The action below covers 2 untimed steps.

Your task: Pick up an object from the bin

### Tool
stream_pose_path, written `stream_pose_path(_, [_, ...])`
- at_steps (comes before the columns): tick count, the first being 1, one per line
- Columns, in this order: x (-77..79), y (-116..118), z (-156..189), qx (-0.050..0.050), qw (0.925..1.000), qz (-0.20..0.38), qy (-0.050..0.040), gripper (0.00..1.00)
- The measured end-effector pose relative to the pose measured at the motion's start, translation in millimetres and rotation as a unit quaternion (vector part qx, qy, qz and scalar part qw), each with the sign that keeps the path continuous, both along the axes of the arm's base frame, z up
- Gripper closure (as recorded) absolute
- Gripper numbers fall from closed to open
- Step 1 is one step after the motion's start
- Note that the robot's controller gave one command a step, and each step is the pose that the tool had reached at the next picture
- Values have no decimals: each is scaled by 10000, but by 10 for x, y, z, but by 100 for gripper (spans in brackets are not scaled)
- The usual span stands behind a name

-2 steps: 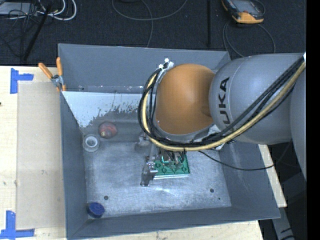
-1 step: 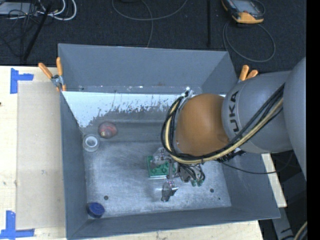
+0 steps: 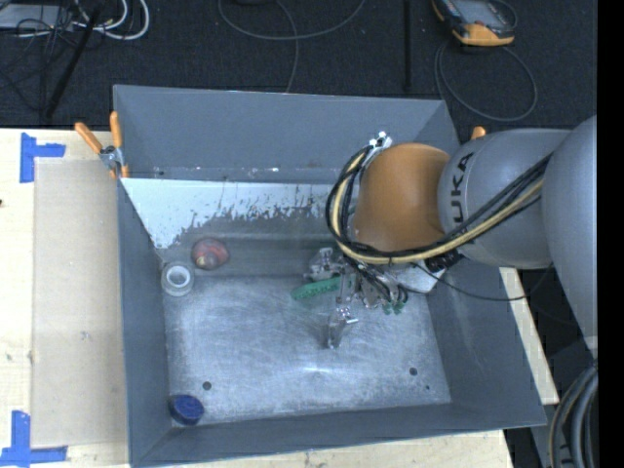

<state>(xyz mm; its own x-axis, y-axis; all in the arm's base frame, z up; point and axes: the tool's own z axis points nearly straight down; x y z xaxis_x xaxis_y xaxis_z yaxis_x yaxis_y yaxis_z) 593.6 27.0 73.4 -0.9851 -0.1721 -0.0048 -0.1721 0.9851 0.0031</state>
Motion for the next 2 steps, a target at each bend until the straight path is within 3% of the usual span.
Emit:
stream_pose_path(1, [-3, 0, 31, -10, 10000, -5, -3, 100])
stream_pose_path(2, [-2, -211, 2193, -28, 9884, 1519, -30, 100])
